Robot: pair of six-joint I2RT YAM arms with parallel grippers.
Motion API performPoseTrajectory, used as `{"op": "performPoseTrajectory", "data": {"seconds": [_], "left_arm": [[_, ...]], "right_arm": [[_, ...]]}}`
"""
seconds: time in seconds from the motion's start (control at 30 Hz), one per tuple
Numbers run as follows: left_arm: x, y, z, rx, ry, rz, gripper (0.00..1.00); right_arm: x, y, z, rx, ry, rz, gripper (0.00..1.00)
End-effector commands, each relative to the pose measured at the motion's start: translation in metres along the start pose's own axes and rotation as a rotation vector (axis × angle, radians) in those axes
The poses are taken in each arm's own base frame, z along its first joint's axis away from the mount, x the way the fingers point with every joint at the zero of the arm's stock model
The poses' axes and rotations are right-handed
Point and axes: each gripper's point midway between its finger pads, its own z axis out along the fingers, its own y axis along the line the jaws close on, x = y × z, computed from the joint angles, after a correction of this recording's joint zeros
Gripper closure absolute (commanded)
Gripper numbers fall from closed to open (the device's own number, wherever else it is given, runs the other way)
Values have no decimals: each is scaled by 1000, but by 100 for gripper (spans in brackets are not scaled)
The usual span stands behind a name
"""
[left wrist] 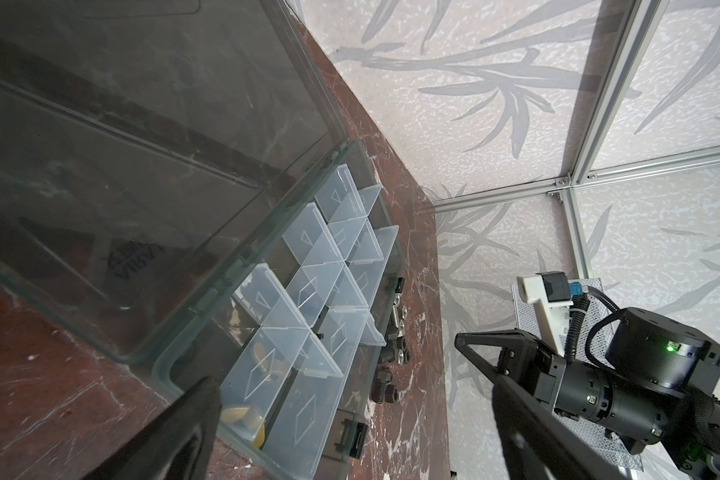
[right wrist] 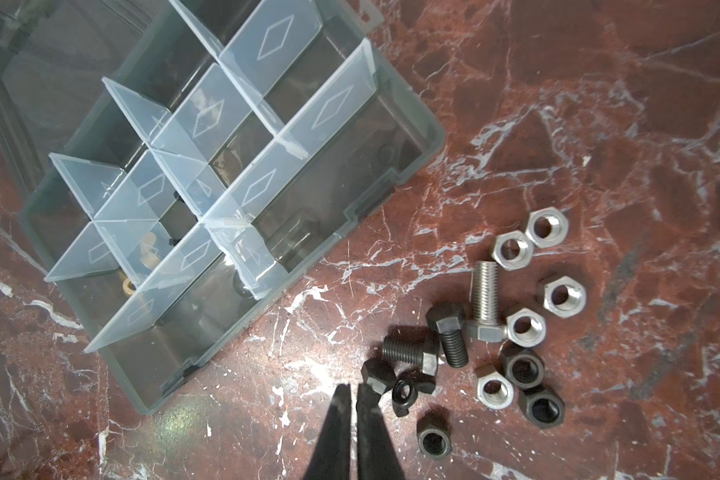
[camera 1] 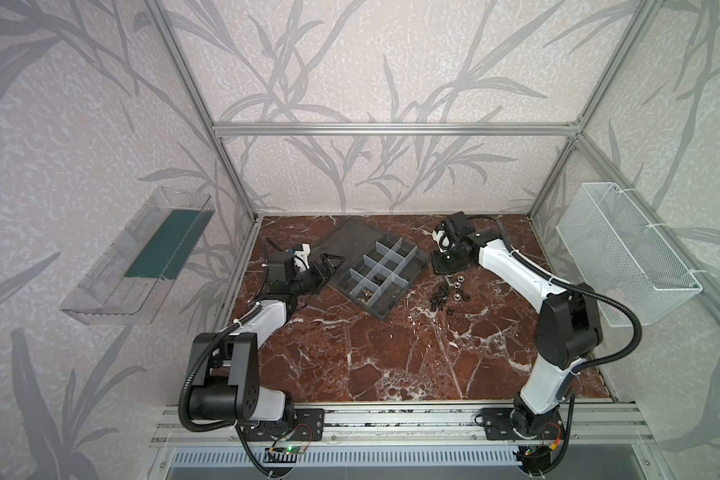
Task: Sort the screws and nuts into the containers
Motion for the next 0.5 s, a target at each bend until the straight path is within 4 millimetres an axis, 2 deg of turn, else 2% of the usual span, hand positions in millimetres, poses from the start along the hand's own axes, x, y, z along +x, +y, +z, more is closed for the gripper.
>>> {"op": "performPoseTrajectory", "data": {"seconds": [0.0, 0.23, 0.37, 0.47], "left_arm": [[1, -7, -1, 25, 2, 8, 0], [3, -6, 0, 30, 8, 4, 1], [2, -7, 0, 32, 9, 5, 1], [2, -7, 0, 32, 12, 5, 1]], "right_arm": [[6, 9, 4, -20, 34, -16, 92], [7, 16, 3, -20, 43, -26, 88], [19, 10, 4, 1, 66, -10, 75], [35, 1, 7, 39, 102, 0, 69]]}}
